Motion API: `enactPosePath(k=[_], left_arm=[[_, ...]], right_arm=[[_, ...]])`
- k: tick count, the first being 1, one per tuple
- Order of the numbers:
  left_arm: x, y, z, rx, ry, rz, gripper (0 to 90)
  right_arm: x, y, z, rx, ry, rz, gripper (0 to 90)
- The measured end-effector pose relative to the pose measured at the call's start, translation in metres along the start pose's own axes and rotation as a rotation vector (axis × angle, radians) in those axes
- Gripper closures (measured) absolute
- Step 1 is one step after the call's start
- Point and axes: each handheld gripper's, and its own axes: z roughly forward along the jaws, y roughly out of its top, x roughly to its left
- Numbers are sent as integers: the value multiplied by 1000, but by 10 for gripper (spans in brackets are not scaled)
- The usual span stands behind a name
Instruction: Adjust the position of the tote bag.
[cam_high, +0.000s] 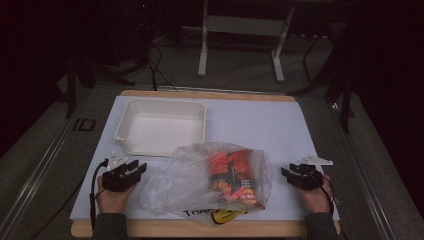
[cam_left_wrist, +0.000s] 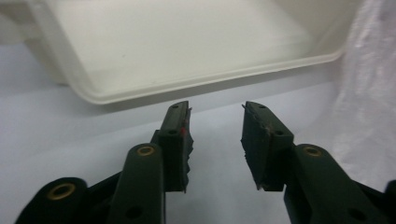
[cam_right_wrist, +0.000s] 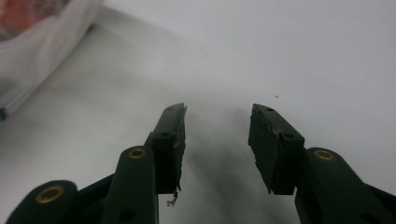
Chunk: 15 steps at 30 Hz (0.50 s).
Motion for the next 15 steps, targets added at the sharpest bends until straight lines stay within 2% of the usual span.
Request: enactPosePath(k=[5,11,15], left_arm=[[-8,5,-6,-23,-27,33,653],[-20,12,-15,-53,-53,83,657],[-28,16,-19,-65,-80,103,658]], right_arm=[[6,2,-3,8,20,-49,551],[7,6,-8,6,25,-63,548],[8,9,-11,1,26,-73,545]])
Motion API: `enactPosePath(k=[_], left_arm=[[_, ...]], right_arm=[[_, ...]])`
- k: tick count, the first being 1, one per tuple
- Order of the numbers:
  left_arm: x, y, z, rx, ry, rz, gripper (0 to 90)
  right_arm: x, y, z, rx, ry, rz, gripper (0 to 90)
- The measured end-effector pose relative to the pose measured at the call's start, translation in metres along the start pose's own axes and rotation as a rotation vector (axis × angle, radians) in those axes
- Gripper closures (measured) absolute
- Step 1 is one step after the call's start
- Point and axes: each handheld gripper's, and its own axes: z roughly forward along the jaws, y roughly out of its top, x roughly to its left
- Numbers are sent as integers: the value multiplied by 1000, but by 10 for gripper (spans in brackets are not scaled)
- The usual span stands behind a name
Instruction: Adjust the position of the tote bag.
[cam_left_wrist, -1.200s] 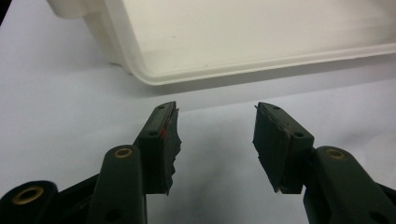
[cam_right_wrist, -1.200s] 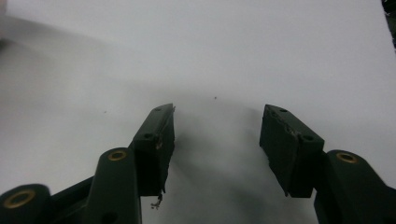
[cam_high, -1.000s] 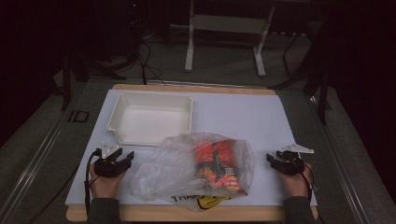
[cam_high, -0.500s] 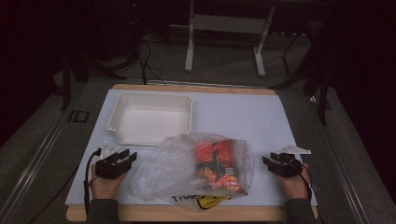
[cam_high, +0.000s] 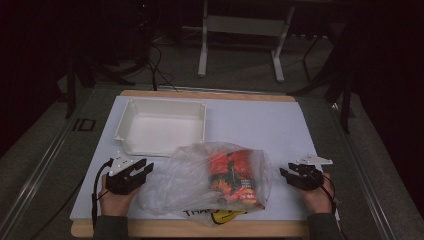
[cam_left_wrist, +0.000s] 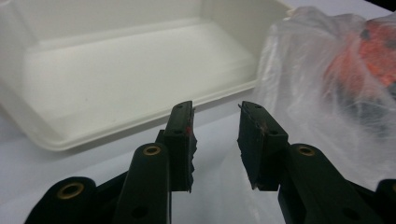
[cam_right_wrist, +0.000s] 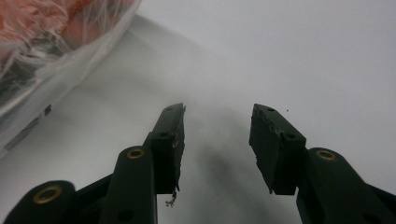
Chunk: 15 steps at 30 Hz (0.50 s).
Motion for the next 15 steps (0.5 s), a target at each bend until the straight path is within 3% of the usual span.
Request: enactPosePath(k=[8,15], left_arm=[[-18,6,2,14,-41,61,656],[-35,6,12,54,-110,108,651]], right_arm=[[3,3,-3,-7,2,-15,538],[3,4,-4,-12,-1,-21,535]])
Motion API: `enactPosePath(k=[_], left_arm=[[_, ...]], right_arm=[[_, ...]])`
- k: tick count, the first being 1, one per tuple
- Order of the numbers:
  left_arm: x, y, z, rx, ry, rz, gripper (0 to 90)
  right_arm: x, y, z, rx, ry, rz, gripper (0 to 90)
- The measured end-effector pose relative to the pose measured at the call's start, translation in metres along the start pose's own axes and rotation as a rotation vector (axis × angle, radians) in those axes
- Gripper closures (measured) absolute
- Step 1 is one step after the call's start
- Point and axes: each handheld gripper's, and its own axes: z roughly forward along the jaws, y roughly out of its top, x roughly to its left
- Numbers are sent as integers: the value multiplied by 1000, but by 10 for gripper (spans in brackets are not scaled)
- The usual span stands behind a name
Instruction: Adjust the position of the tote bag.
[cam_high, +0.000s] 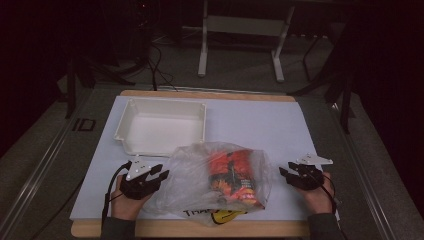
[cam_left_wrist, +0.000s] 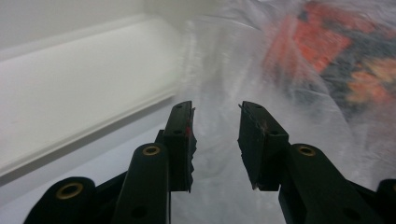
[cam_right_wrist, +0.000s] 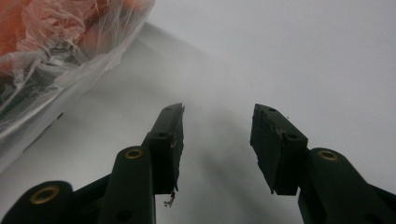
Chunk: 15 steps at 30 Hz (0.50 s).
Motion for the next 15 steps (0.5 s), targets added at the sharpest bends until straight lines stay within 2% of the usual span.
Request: enactPosePath(k=[4,10,13,15], left_arm=[[-6,0,8,34,-16,25,617],[-13,-1,17,71,-46,46,520],[-14,-2,22,79,-60,34,469],[-14,-5,27,106,-53,22,416]], right_arm=[[0,0,-1,-2,-1,-4,532],[1,2,-4,-3,-3,-7,529],[1,3,-4,-7,-2,-13,528],[2,3,-5,-8,-2,-15,526]])
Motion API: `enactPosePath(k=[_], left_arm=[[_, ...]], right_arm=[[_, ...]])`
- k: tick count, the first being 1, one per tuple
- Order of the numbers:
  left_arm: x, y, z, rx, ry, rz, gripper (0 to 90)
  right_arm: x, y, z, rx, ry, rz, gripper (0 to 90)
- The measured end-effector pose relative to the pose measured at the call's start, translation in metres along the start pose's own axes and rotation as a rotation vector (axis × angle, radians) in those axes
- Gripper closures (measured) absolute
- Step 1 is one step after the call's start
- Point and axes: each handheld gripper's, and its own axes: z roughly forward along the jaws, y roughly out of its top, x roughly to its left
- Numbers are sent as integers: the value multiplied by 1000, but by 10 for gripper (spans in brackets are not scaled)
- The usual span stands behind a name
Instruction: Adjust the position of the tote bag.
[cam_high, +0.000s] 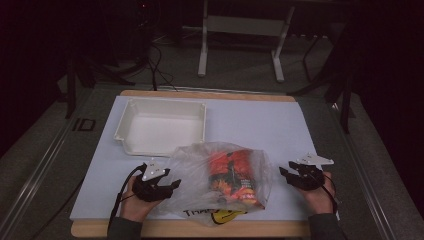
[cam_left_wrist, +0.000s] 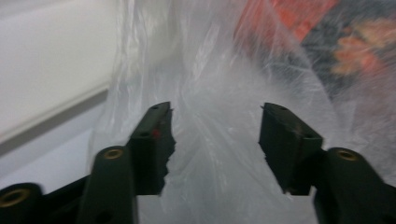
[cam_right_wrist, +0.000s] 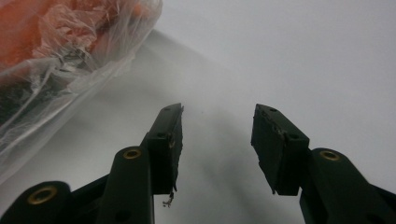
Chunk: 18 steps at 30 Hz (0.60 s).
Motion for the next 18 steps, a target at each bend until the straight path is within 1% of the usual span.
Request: enactPosePath(k=[4,7,8,9,10,15,17,18], left_arm=[[1,-2,5,32,-5,-14,404],[0,-3,8,56,-21,-10,435],[0,-3,9,59,-27,-6,467],[-1,-3,9,70,-38,9,497],[-2,-3,9,76,-40,21,547],[-8,-2,11,109,-41,89,774],[-10,-1,11,107,-42,98,866],[-11,0,11,105,-42,103,889]], right_arm=[[1,1,-1,-4,0,-5,524],[1,2,-3,-4,-1,-7,522],[1,2,-3,-4,-2,-8,522],[1,2,-3,-4,-2,-10,522],[1,2,-3,-5,-3,-8,521],[2,3,-5,-10,-4,-13,521],[2,4,-6,-14,-3,-15,521],[3,4,-6,-16,-4,-18,521]])
